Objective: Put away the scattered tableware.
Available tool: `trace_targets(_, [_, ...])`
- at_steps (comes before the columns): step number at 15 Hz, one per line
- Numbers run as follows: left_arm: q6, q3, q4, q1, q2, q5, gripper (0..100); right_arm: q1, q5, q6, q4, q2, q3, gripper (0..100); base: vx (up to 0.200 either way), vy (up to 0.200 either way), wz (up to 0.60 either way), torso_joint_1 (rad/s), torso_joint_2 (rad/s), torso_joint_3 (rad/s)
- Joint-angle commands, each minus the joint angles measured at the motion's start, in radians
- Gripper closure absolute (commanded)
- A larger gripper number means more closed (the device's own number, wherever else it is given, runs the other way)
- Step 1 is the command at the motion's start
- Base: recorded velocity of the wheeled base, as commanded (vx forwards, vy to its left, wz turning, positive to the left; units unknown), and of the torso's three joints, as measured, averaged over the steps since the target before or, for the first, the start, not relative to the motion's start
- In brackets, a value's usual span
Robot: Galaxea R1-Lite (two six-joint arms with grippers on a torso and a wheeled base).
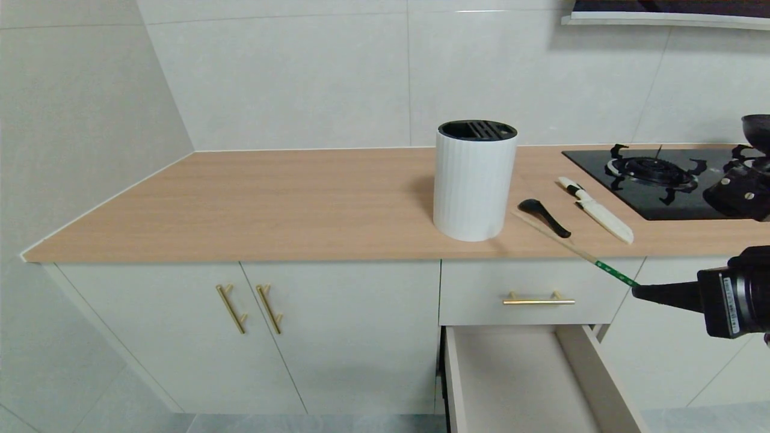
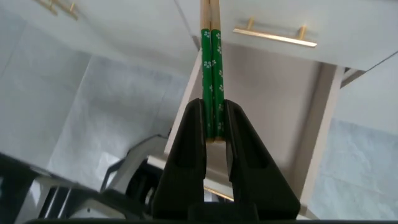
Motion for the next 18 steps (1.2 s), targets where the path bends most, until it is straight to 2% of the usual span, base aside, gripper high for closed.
trace_targets(1, [0.000, 0.000, 0.000, 0.000, 0.000, 0.001, 0, 0.044, -0.001, -0.002, 0.000, 0.000, 0.024, 100, 0.000, 0.000, 0.00, 0.000, 0.00, 0.000])
trace_targets(13, [0.000, 0.000, 0.000, 0.000, 0.000, 0.001, 0, 0.102, -0.005, -0.015, -0.008, 0.022, 0.058, 100, 0.000, 0.000, 0.00, -0.002, 0.01, 0.004])
trace_targets(18, [0.000, 0.000, 0.000, 0.000, 0.000, 0.001, 0, 0.106, -0.002, -0.015, -0.008, 0.025, 0.061, 100, 0.000, 0.000, 0.00, -0.154, 0.38, 0.226])
